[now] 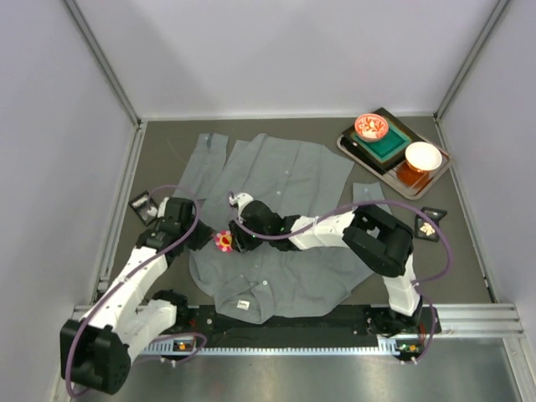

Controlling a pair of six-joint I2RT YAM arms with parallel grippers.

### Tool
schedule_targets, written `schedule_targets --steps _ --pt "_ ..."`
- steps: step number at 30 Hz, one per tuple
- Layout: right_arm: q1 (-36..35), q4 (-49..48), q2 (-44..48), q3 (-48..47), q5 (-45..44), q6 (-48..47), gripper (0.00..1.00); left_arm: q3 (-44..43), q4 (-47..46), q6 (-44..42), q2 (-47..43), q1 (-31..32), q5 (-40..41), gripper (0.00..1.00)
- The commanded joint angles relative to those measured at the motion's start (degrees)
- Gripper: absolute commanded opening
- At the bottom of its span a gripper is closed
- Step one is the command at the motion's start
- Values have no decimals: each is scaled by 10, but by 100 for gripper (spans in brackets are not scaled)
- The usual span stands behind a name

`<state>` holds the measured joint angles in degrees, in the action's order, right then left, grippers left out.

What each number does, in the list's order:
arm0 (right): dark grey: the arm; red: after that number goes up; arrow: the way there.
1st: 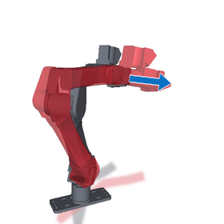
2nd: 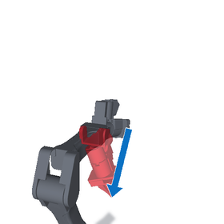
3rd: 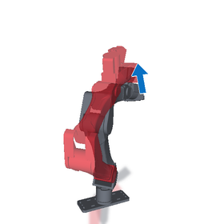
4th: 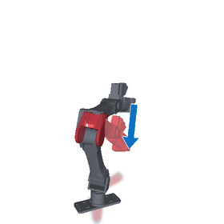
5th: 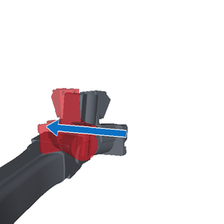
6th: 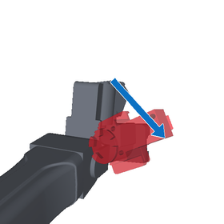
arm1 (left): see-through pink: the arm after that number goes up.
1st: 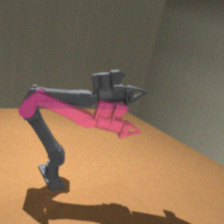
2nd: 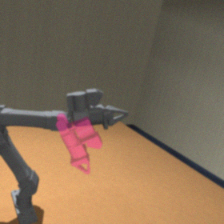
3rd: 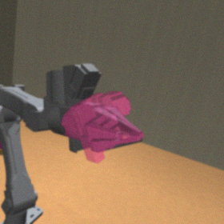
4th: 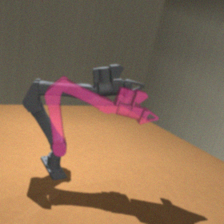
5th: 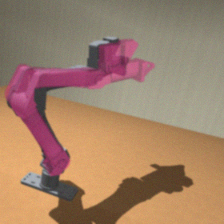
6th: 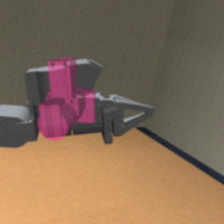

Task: Remove the brooch from the garment
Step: Remove the brooch from the clothes.

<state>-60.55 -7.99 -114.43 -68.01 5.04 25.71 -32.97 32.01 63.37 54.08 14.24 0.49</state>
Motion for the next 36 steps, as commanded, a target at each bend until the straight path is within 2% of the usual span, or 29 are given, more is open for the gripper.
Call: schedule_targets --steps 1,3,4,8,17,25,27,36 --pt "-50 17 34 -35 -119 -77 49 -36 61 11 -52 -2 112 41" --pt "-70 49 16 -77 -175 -96 53 -39 79 17 -50 -3 119 55" --pt "-75 62 7 -94 -188 -98 56 -39 87 19 -49 -4 122 56" --pt "-92 119 -40 -183 -256 -88 58 -47 125 32 -50 -8 159 61" --pt "-112 123 -83 -210 -287 -62 59 -46 168 68 -109 -12 245 68" --pt "-112 115 -85 -173 -304 -56 59 -17 146 83 -105 -13 226 68" --pt "-112 84 -73 -152 -291 -63 58 -3 122 81 -102 -14 211 64" --pt "-104 4 -81 -108 -246 -87 56 15 108 99 -78 -18 181 64"
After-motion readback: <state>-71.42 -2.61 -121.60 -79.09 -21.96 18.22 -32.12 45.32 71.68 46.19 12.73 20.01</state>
